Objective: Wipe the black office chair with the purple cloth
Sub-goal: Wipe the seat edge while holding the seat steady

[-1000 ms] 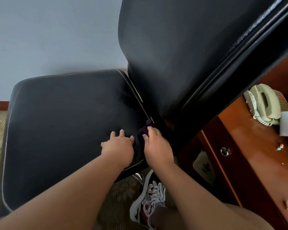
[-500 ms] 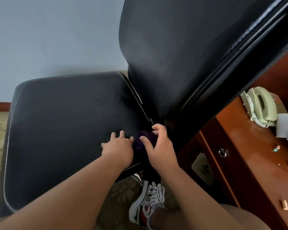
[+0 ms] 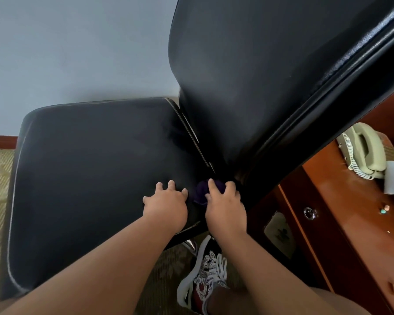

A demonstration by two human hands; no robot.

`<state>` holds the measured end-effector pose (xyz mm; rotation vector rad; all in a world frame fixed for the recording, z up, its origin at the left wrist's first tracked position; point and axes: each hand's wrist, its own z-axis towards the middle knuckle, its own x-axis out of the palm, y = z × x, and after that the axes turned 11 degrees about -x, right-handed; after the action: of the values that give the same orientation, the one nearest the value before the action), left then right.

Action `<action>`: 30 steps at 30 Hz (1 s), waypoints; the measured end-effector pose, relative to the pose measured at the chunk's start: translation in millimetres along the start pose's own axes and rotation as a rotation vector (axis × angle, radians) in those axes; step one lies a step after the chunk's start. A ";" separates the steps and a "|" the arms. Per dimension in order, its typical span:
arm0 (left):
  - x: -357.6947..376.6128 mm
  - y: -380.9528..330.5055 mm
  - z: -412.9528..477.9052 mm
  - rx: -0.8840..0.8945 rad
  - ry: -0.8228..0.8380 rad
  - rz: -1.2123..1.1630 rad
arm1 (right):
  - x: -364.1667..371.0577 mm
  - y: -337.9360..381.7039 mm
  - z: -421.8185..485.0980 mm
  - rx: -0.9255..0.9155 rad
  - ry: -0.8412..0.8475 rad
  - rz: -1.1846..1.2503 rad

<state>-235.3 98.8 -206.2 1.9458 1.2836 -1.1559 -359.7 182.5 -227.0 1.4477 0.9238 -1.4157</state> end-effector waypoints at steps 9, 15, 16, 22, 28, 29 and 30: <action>-0.2 -0.5 -0.1 0.018 -0.013 0.028 | -5.4 21.9 90.6 0.032 0.143 -0.070; -2.8 -6.9 1.6 -0.002 -0.009 0.080 | -5.6 21.0 108.5 0.033 0.131 -0.024; -3.2 -7.7 1.2 -0.005 -0.008 0.089 | -6.9 19.6 105.7 0.025 0.143 -0.034; -6.0 -9.9 -1.3 -0.014 -0.014 0.109 | -17.3 4.6 52.0 0.047 0.281 -0.155; -4.5 -8.6 -1.0 -0.008 -0.015 0.088 | -20.1 0.2 26.4 0.088 0.283 -0.179; -4.1 -7.8 -1.3 -0.007 -0.017 0.084 | -19.3 2.5 30.8 0.099 0.279 -0.174; -3.7 -7.3 -1.6 -0.003 -0.019 0.081 | -18.6 5.4 36.4 0.107 0.276 -0.167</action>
<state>-242.1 101.3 -202.0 1.9607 1.1846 -1.1291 -368.2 147.7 -206.5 1.7098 1.1789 -1.4260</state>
